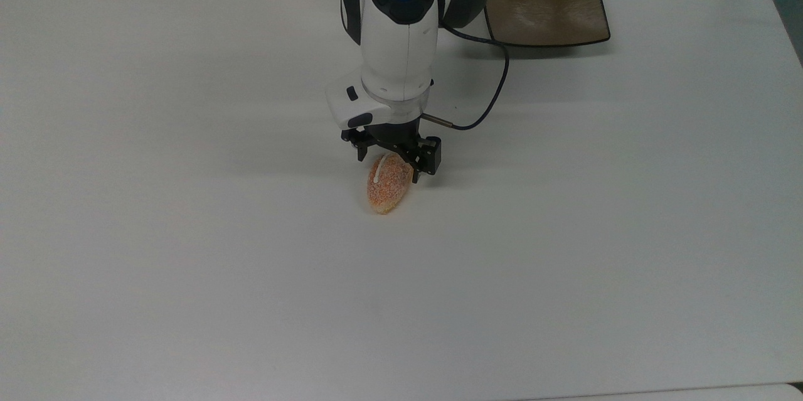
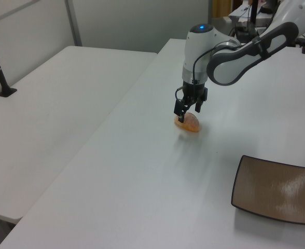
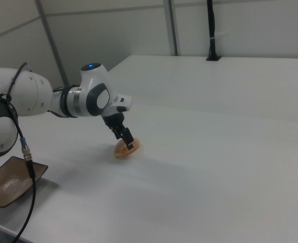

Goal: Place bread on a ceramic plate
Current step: 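Close the gripper on the bread roll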

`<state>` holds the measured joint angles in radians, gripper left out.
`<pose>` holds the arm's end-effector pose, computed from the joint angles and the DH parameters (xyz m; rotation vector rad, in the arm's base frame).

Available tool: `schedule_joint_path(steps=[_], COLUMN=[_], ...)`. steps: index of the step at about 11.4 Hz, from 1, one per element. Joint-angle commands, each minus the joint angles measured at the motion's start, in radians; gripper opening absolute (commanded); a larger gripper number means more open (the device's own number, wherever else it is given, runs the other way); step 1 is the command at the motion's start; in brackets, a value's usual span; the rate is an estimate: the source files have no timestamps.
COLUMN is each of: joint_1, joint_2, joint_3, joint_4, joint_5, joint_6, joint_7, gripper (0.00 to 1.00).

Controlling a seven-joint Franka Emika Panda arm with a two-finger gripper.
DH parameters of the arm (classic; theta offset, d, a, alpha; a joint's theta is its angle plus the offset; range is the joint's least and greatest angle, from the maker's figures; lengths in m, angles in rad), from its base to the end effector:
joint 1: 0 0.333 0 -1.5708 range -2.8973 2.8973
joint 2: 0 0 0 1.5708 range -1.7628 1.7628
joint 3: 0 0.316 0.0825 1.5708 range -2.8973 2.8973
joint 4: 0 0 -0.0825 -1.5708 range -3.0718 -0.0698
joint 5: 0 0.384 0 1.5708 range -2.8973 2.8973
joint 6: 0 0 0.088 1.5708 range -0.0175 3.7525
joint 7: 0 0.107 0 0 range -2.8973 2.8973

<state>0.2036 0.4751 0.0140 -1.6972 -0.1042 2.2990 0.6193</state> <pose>0.6667 0.1441 0.3321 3.0708 -0.5259 0.2288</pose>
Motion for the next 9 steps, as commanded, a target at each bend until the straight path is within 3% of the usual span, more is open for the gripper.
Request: schedule_joint_path(steps=[1,2,3,9], joint_1=[0.011,0.011,0.013,0.01], joint_2=[0.023,0.025,0.025,-0.012], joint_3=[-0.006,-0.006,-0.006,-0.005], joint_4=[0.021,0.021,0.021,0.017], joint_5=[-0.04,-0.051,-0.051,-0.088], joint_6=[0.02,0.02,0.02,0.017], joint_7=[0.051,0.053,0.057,0.056], gripper=[0.98,0.67,0.47,0.42])
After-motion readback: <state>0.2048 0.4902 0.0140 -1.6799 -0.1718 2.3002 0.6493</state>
